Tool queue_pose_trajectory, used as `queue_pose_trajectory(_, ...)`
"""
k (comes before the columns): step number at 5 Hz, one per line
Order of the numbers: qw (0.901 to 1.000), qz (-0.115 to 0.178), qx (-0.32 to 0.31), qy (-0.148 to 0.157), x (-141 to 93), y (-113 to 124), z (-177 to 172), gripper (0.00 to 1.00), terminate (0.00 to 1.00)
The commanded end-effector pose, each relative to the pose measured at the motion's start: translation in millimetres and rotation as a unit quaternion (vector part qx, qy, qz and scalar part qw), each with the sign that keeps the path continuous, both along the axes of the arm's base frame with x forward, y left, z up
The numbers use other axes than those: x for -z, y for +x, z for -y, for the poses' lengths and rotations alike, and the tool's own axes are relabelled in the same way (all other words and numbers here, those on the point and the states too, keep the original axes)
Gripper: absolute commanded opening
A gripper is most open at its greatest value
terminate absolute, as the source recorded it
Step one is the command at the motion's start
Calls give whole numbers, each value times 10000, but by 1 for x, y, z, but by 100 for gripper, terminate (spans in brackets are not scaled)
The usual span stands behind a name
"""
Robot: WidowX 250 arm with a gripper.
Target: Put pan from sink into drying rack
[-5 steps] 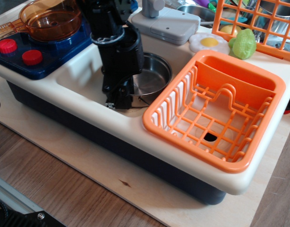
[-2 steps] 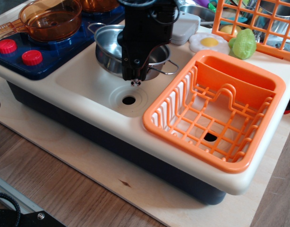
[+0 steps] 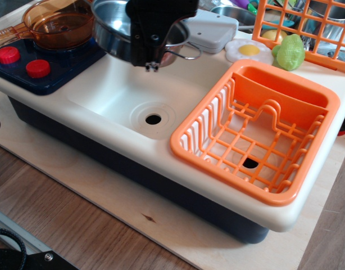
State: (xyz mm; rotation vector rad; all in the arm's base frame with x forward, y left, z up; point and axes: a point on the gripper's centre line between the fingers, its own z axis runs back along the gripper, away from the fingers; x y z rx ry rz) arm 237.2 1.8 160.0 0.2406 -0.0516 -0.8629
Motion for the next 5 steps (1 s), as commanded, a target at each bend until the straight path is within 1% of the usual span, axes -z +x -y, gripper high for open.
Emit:
queue_pose_trajectory(1, 9985, 499, 87, -207, -12, 4, 36, 0, 0)
queue_pose_trajectory(2, 9980, 382, 55, -510, -10, 0, 59, 0, 0)
queue_pose_trajectory(3, 9972, 464, -145, -575, -6, -12, 78, 0, 0)
queue_pose_trajectory(4, 9949, 627, -140, -778, 0, -16, 99, 0, 0)
queue_pose_trajectory(5, 9917, 891, -138, -913, 6, -18, 110, 100, 100)
